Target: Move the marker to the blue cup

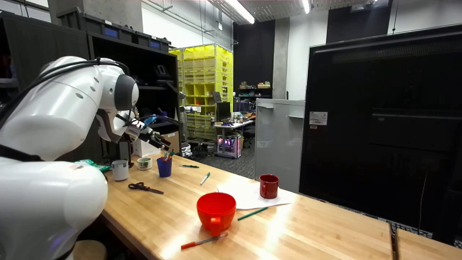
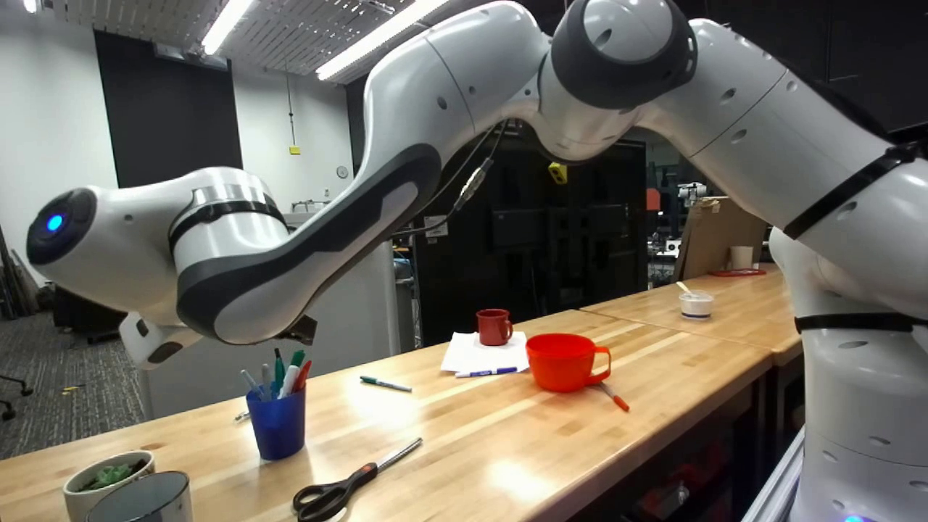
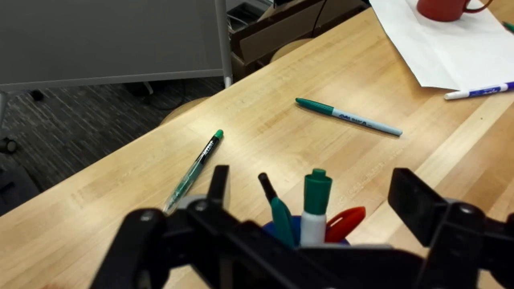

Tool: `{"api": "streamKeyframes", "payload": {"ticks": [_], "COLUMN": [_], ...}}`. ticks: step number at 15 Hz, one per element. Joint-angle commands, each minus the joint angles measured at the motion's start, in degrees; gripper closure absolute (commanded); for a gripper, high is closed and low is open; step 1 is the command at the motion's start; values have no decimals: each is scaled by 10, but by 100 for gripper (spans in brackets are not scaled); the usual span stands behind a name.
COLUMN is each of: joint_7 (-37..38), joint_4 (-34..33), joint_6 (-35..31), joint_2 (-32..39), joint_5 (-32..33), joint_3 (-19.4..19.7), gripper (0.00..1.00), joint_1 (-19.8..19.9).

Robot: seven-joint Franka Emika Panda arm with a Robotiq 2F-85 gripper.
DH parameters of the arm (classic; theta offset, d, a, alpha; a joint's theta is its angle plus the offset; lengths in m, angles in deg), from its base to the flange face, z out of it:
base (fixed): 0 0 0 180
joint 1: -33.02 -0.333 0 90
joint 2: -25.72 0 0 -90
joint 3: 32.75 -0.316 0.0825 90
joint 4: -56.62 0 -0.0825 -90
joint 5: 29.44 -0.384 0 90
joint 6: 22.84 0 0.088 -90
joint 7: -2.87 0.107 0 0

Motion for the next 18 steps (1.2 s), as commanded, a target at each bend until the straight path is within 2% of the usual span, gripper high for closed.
{"api": "streamKeyframes", "payload": {"ticks": [1,6,13,18], "joint_7": [2,7,4,24], "joint_4": [22,30,63,120], "joint_6": [-26,-68,-184,-197], "joint_2": [-45,-69,-78,-123], "joint_5": [-66,-137,-216,-287], "joint_3": [-15,-20,-47,-78], "gripper": [0,0,0,0], "joint_1": [37,76,137,160]}}
